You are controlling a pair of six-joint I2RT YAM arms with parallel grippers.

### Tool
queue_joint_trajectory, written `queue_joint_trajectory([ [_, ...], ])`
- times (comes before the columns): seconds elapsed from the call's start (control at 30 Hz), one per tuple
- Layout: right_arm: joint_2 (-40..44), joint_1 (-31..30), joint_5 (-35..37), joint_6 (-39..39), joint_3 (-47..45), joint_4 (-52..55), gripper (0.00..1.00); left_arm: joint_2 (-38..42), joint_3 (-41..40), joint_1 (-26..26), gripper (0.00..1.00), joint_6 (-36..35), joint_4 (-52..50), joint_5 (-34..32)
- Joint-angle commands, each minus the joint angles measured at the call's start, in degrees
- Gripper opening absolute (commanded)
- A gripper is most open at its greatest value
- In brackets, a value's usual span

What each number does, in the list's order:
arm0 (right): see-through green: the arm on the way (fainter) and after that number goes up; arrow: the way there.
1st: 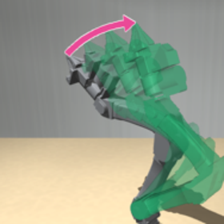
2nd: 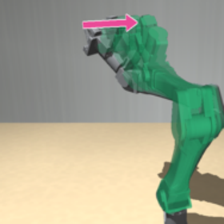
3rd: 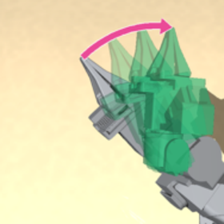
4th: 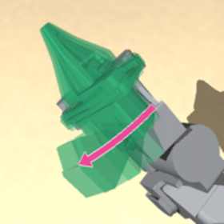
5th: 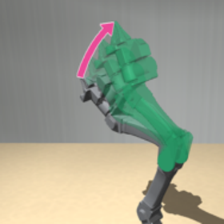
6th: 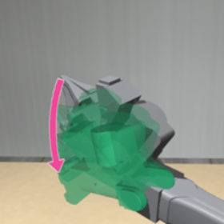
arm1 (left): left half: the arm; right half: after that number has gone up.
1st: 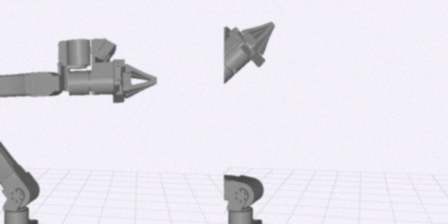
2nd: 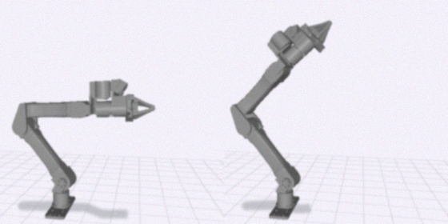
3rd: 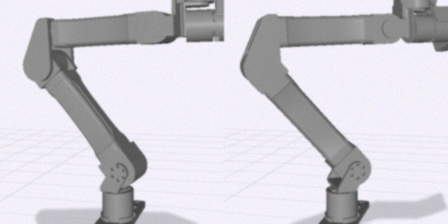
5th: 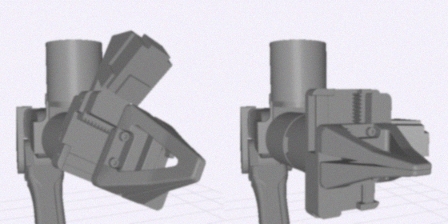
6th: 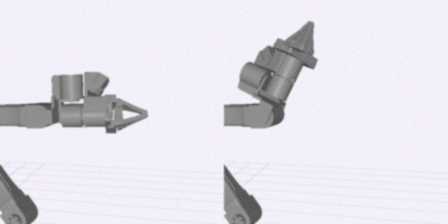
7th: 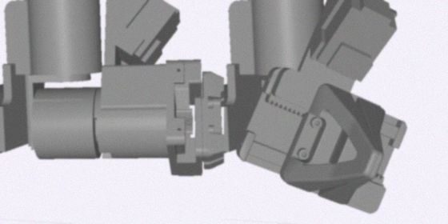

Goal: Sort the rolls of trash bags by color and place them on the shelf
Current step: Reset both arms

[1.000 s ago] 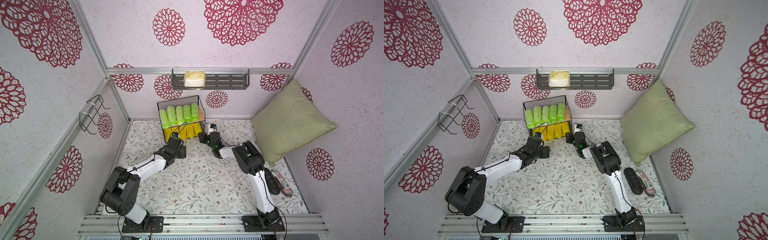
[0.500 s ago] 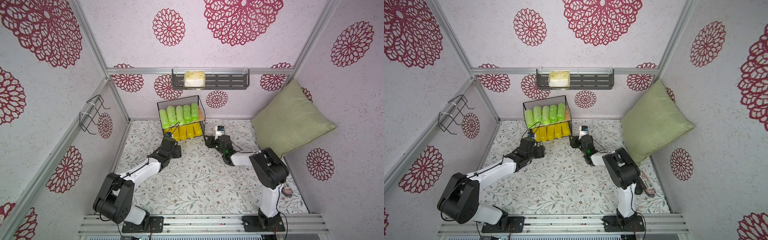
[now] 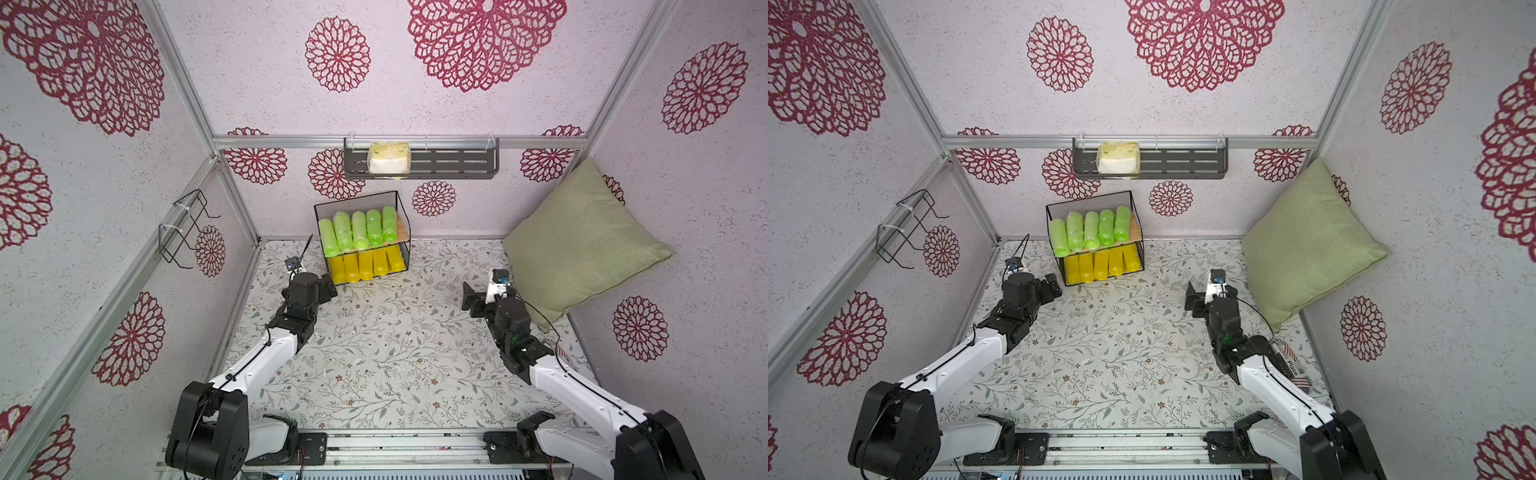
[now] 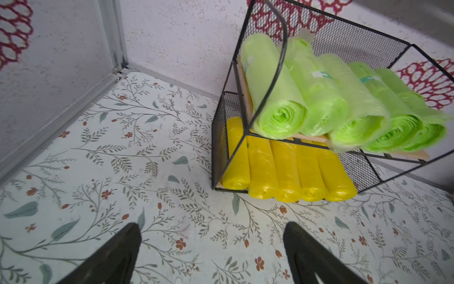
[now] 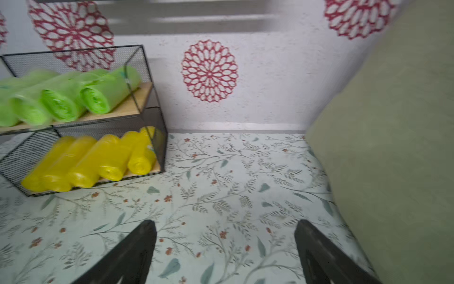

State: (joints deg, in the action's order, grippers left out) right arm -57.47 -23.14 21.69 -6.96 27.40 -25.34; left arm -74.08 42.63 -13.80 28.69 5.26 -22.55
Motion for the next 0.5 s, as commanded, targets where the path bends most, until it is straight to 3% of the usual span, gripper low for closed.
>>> queue_joint_trajectory([
  [0.0,5.63,4.54,6.18,1.02,-4.56,1.26,0.99,1.13,-1.01,0.34,0.97,-3.36,3.43,-7.58],
  [0.13,10.1,10.39,7.39,-0.77,-12.47,-5.62,1.0,1.22,-1.2,0.77,0.97,-9.35,3.56,-14.15],
  [0.23,10.12,15.17,6.41,-2.81,-16.94,-11.38,0.99,0.8,-3.85,1.35,0.97,-14.71,9.21,-17.42],
  [0.43,-2.8,18.3,2.79,1.86,-19.41,-26.07,0.99,-6.36,-9.63,6.04,0.97,-26.25,29.92,-9.39],
  [0.47,-5.83,18.43,1.47,2.69,-19.44,-28.55,0.99,-6.51,-8.63,6.26,0.97,-27.26,28.08,-8.06],
])
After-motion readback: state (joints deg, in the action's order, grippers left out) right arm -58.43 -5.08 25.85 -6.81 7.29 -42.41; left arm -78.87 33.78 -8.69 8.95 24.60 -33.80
